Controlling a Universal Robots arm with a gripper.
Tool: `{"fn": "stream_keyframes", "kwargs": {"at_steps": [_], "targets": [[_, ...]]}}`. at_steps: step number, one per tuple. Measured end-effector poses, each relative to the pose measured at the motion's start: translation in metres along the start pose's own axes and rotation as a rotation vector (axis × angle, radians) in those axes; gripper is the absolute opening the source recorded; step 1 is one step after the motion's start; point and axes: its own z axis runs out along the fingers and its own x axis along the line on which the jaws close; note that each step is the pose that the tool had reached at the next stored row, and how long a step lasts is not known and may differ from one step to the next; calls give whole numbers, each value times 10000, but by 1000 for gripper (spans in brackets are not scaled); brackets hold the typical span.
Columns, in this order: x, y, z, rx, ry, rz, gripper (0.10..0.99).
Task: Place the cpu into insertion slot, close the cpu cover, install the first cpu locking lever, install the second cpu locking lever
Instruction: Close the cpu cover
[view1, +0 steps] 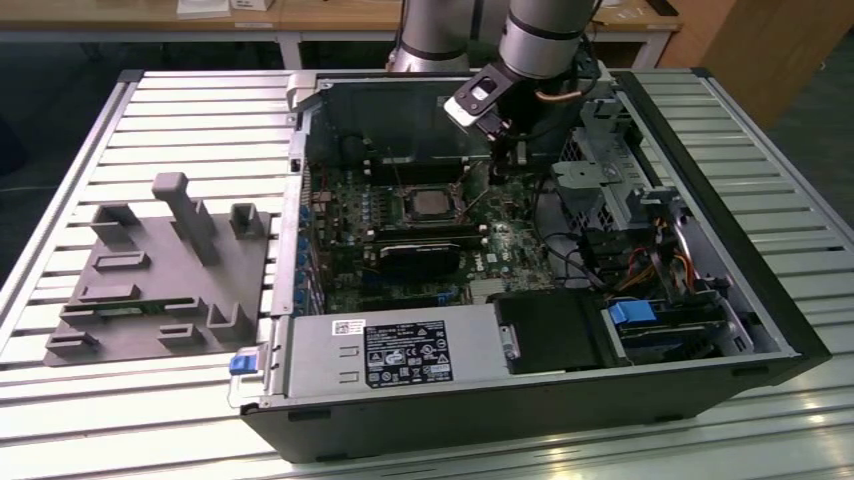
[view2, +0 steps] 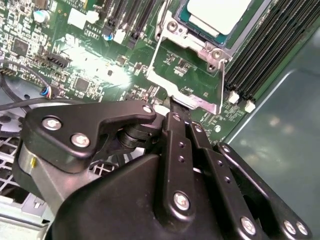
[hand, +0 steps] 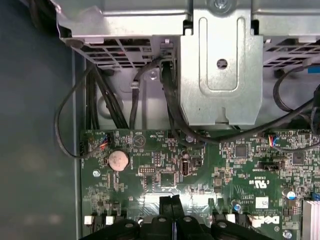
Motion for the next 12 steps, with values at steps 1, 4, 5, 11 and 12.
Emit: {"fn": "stream_keyframes", "kwargs": {"at_steps": [1, 4, 5, 11, 12], "targets": [[0, -16, 1, -5, 0, -1, 102], [-1, -84, 4, -25, 0, -1, 102], [-1, -106, 5, -32, 0, -1, 102], [0, -250, 11, -71, 1, -2, 102], [0, -275, 12, -78, 1, -2, 102]]}}
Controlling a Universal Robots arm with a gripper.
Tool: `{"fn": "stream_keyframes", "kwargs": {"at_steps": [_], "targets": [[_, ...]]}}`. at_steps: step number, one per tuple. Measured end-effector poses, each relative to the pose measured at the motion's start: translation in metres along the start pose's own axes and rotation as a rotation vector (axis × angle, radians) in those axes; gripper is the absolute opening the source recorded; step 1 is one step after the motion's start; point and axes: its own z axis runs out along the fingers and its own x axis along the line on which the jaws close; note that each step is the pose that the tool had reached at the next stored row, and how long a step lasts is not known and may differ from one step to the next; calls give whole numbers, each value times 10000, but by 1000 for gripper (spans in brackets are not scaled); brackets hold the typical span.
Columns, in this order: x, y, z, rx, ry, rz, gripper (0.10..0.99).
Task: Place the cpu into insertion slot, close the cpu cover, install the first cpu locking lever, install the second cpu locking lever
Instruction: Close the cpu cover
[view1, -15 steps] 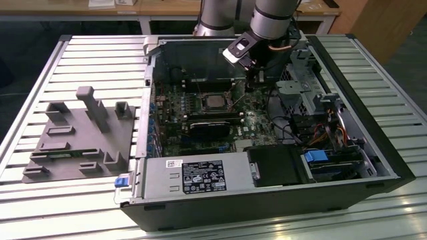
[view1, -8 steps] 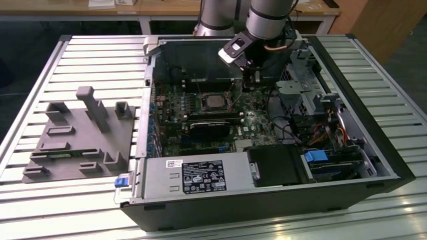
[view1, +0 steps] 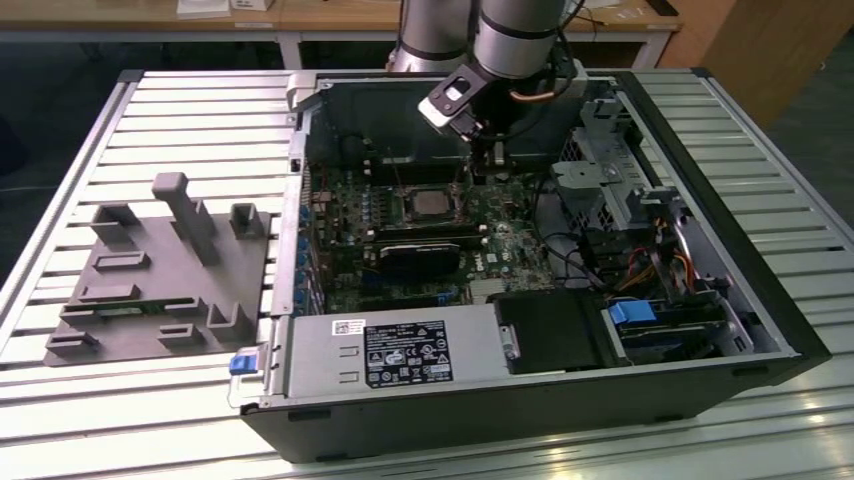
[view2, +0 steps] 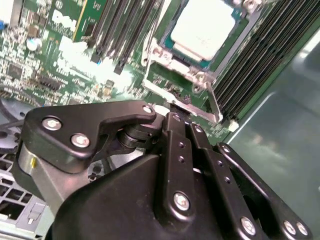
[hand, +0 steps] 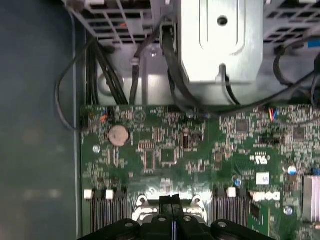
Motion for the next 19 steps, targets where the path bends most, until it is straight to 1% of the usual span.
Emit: {"fn": "stream_keyframes", "kwargs": {"at_steps": [5, 8, 10, 14, 16, 18, 19], "targets": [[0, -107, 4, -25, 1, 0, 102], [-1, -156, 6, -36, 0, 0, 102], [-1, -173, 7, -40, 1, 0, 102], [-1, -176, 7, -46, 1, -1, 102], [-2, -186, 10, -94, 2, -3, 102], [-2, -211, 18, -208, 5, -7, 102], [-3, -228, 22, -241, 5, -8, 102]]}}
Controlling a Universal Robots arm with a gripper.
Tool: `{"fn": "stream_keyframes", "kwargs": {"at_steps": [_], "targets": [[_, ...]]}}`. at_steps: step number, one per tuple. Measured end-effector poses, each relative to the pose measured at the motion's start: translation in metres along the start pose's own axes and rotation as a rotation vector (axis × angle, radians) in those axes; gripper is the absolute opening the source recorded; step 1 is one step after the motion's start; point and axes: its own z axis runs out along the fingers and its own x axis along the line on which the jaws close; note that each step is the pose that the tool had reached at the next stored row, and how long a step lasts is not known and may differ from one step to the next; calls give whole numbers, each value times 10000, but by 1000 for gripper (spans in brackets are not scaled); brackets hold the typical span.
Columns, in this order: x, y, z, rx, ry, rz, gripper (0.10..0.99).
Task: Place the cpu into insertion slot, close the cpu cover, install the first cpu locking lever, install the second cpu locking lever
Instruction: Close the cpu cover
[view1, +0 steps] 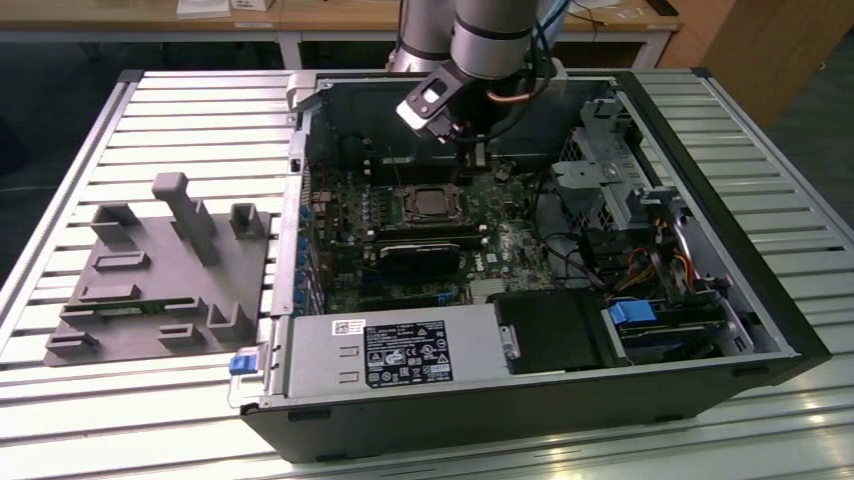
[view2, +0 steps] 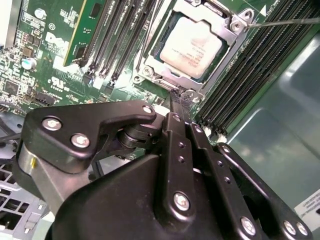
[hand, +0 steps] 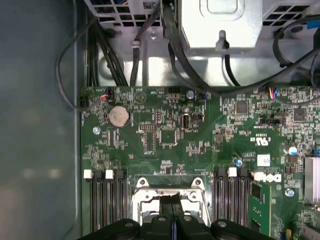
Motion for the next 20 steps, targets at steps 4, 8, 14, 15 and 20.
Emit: {"fn": "stream_keyframes", "kwargs": {"at_steps": [4, 8, 14, 15, 20], "targets": [[-3, -99, 16, -77, 3, -5, 102], [-6, -206, 30, -194, 6, -13, 102], [-20, -356, 46, -380, 11, -23, 102], [-27, -376, 47, -408, 12, -25, 102], [-38, -411, 40, -494, 14, -30, 102]]}}
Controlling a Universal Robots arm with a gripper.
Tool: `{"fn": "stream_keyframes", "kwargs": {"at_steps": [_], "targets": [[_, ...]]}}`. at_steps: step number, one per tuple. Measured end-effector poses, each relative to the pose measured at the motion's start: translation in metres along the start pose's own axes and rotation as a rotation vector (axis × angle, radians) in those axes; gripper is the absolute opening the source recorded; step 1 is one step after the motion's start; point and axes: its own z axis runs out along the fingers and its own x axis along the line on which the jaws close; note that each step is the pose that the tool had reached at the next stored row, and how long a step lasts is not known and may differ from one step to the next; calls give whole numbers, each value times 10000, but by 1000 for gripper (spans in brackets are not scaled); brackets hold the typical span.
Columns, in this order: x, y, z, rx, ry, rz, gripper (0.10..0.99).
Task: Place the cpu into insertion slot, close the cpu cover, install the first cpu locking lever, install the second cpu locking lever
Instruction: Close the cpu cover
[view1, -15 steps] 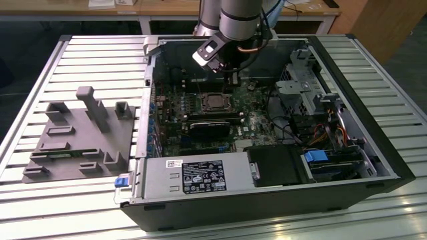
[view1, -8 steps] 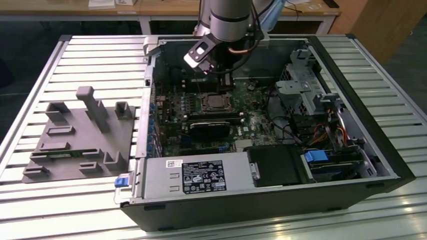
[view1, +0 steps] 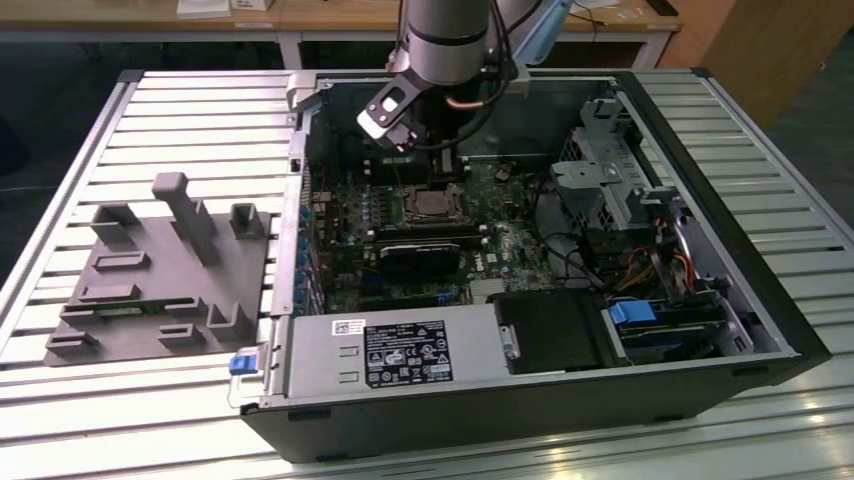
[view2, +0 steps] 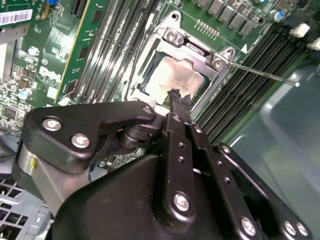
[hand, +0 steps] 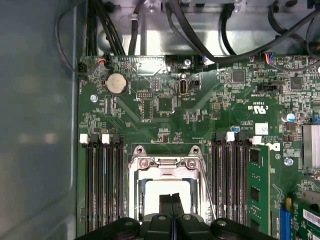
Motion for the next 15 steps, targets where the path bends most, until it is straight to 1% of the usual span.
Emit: {"fn": "stream_keyframes", "kwargs": {"at_steps": [6, 13, 15], "targets": [[2, 2, -69, -25, 1, 1, 102], [2, 2, -70, -28, 2, -7, 102], [2, 2, -70, -26, 4, -84, 102]]}}
